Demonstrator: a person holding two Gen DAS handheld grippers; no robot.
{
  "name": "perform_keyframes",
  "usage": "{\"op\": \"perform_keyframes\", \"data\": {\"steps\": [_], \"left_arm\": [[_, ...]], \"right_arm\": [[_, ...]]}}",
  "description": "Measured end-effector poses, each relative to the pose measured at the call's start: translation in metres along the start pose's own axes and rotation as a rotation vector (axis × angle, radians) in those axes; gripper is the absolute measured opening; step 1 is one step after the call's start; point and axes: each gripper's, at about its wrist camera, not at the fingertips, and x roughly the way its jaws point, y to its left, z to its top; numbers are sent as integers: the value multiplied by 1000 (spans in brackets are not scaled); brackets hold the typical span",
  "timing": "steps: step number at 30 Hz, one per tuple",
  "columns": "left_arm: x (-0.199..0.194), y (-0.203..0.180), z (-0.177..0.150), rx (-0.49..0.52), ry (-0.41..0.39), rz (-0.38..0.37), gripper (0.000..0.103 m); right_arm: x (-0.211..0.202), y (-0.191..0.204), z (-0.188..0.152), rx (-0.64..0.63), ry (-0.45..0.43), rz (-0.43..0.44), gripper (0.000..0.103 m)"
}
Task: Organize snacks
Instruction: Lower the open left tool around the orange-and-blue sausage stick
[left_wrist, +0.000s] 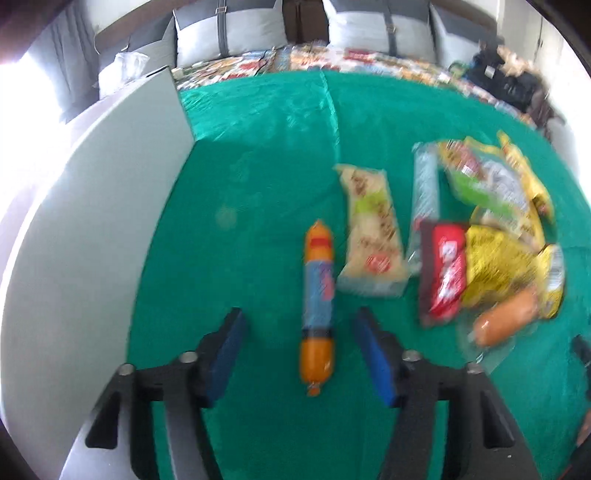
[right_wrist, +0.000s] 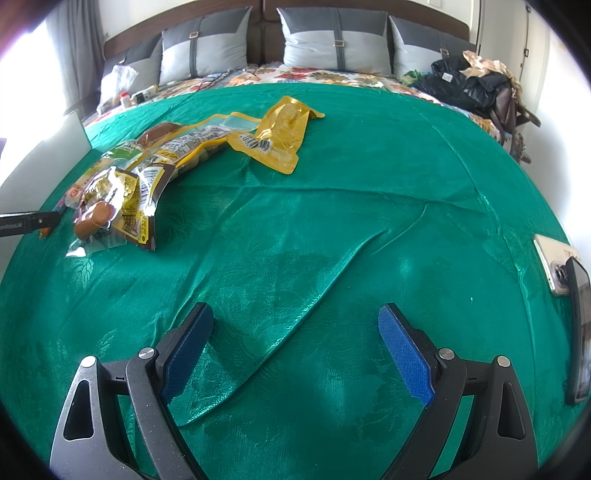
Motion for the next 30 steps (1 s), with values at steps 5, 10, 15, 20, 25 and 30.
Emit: {"op": "perform_keyframes", "data": {"steps": [5,10,15,20,25,30], "left_arm": [[-8,6,-12,-90,14,-39,15],[-39,7,-67,-84,24,-95,16],[-49,-8,-88,-7,-2,-59,62],[-38,-5,-84,-21,-71,28,80],[-30,7,-85,-73,-109,38,93],[-24,13,-83,-94,-120,48,103]], "right_arm": [[0,0,0,0,0,0,93],[0,0,0,-1,1,-2,93],[0,0,0,-1,2,-2,93],[0,0,0,-1,2,-2,93],[0,0,0,-1,2,-3,93],[0,0,0,-1,2,-3,93]]}}
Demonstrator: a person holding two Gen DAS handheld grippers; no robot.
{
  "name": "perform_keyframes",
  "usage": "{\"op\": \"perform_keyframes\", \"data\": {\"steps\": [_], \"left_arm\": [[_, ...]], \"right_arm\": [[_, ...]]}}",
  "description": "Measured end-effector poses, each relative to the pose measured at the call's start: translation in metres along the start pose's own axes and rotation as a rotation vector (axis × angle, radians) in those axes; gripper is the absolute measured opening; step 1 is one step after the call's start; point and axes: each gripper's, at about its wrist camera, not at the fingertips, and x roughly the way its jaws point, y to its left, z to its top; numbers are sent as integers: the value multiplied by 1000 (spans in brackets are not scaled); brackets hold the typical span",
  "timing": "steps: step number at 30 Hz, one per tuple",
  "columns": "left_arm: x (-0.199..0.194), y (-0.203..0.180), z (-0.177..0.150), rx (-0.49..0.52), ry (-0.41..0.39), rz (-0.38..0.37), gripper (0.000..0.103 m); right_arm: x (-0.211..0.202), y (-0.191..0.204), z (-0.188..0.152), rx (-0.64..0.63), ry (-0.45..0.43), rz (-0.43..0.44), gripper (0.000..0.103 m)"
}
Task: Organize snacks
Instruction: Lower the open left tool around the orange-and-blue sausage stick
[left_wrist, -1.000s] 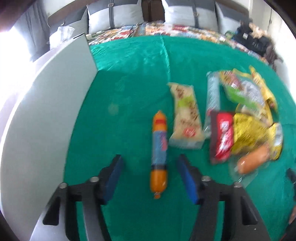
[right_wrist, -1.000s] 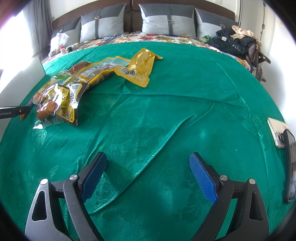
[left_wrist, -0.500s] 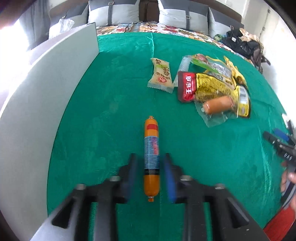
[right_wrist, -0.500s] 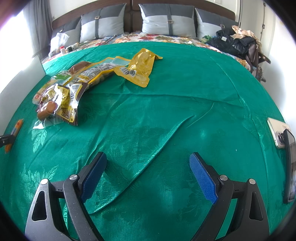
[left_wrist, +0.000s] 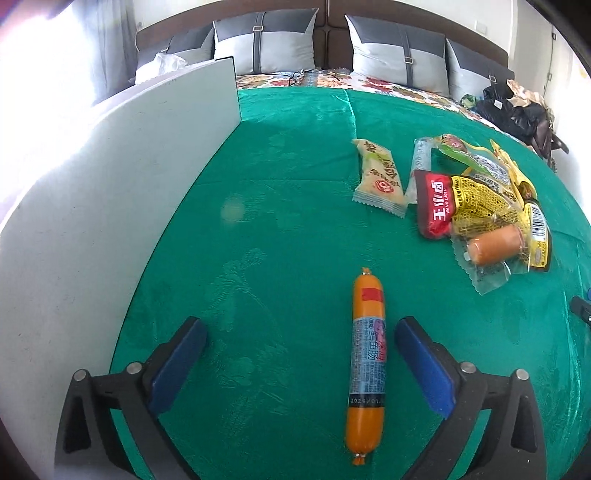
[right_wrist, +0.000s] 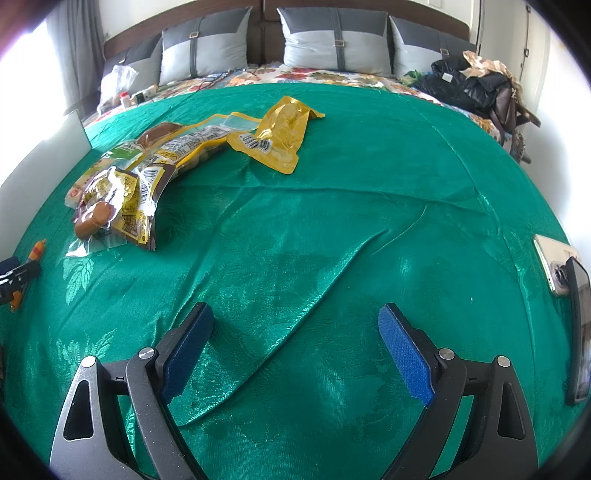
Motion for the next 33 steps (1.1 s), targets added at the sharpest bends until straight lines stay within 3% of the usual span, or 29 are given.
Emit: {"op": "perform_keyframes", "data": {"steps": [33], "left_arm": [[1,2,1,-7,-5,-7,103]], "right_arm": [[0,0,0,-1,1,-1,95]]}}
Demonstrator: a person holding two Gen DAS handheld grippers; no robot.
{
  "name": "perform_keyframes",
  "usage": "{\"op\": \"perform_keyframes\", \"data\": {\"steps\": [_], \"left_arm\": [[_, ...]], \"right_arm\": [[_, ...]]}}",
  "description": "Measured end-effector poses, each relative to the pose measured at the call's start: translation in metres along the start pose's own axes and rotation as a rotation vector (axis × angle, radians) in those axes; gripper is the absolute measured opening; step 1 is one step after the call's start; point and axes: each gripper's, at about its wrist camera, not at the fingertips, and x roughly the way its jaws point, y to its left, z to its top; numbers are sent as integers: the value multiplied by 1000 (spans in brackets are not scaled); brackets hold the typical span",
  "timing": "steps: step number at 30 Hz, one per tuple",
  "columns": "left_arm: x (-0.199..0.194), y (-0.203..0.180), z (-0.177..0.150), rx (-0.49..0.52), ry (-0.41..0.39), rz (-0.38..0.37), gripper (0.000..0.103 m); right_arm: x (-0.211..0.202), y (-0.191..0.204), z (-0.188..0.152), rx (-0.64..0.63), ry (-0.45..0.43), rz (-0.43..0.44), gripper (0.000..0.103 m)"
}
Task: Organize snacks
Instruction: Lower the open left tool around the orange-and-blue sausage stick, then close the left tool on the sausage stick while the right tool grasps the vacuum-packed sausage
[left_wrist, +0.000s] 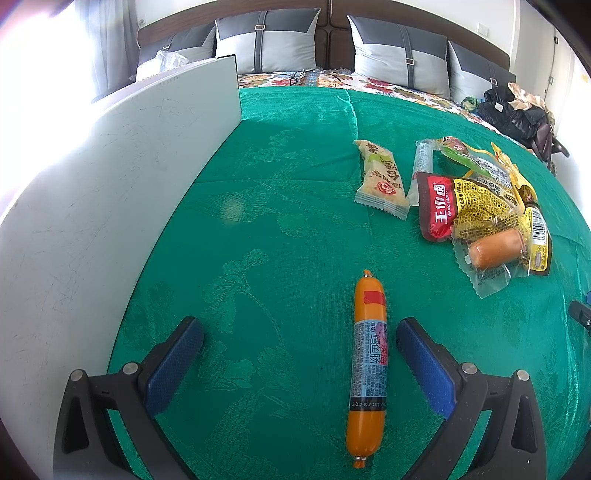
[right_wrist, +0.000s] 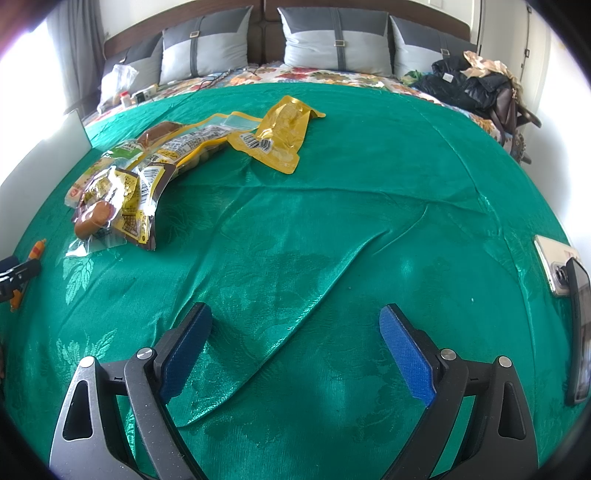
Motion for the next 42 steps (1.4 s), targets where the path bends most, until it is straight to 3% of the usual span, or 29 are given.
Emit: {"op": "perform_keyframes", "data": {"steps": [32,35,38,42], "left_arm": [[0,2,-1,-3,-3,-1,103],[0,2,-1,-3,-3,-1,103],[0,2,-1,-3,-4,-2,103],[0,3,-1,-3,-4,-2,103]], "right_arm": [[-3,3,-3,14,-7,6,94],[-19,15,-6,37,-66,192,93],[-30,44,13,-42,-89,302,93],[-22,86,63,-113,2,510,92]]}}
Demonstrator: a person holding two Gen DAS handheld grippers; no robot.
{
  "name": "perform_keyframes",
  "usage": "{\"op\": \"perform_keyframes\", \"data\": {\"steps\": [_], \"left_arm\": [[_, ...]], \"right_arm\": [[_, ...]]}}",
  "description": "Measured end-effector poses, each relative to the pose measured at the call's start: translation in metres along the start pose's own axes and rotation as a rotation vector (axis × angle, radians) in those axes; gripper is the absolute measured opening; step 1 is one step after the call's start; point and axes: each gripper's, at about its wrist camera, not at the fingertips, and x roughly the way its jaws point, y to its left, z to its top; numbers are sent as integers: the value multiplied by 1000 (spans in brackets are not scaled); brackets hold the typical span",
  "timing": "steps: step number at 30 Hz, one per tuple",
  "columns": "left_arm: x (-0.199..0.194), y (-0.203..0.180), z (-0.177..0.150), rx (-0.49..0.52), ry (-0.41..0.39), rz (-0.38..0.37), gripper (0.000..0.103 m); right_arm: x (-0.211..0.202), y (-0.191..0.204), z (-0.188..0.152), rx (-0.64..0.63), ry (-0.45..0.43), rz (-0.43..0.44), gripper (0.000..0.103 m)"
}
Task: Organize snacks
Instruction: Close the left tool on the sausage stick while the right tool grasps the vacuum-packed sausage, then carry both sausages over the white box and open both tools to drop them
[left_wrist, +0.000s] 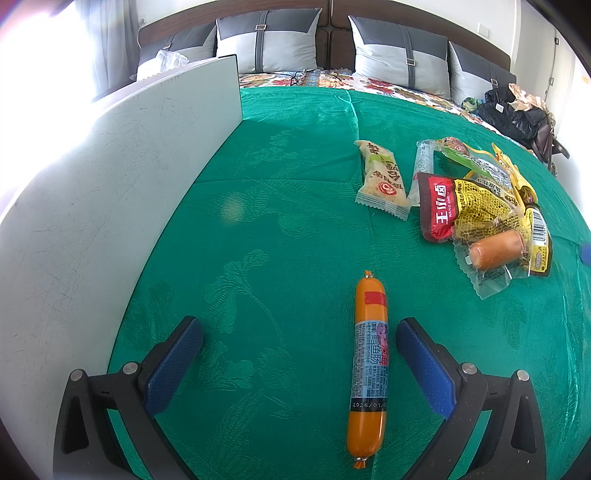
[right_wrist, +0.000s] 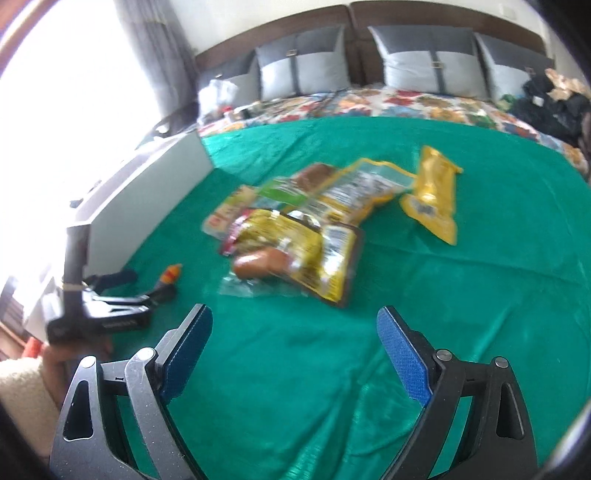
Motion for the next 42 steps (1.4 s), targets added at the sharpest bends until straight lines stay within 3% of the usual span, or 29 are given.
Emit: {"op": "perform_keyframes", "data": {"steps": [4,7,9,10,11,12,14,17,21,25,28,31,32,34,36,42], "left_arm": [[0,0,0,-1,-1,-1,103],[0,0,0,-1,-1,-1,103],[0,1,0,-2,-1,-1,103],[0,1,0,-2,-1,-1,103],[0,1,0,-2,-1,-1,103],[0,1,0,-2,-1,-1,103],[-1,1,0,-2,-1,-1,103],[-1,1,0,-2,-2,0,103],[-1,1,1,-2,-2,1,103],[-1,-1,3,20,17,-7,101],[-8,-4,6,45,50,-29,81],[-12,-12,8,99,73,-70,49],[-15,-14,8,124,79,-88,15],[-17,-16,8,142,112,-116,15],[-23,-9,6,104,120,-182,15],[-64,22,-5,-100,79,-332,15]], "right_arm": [[31,18,49,-15,23,86,90],[59,32,67,-114,67,55,90],[78,33,68,-149,128,4,84],[87,31,65,-160,162,-29,70],[93,28,61,-163,197,-46,49],[96,24,55,-157,224,-52,43],[86,17,45,-127,262,-28,42],[71,16,23,-80,388,15,40],[42,19,20,-117,352,-40,47],[56,38,28,-246,357,-82,47],[85,53,23,-355,440,-107,40],[100,59,14,-436,465,-159,55],[97,56,14,-420,462,-159,51],[91,56,14,-375,473,-160,43],[76,53,11,-327,463,-145,41],[6,33,7,-50,303,-56,41]]}}
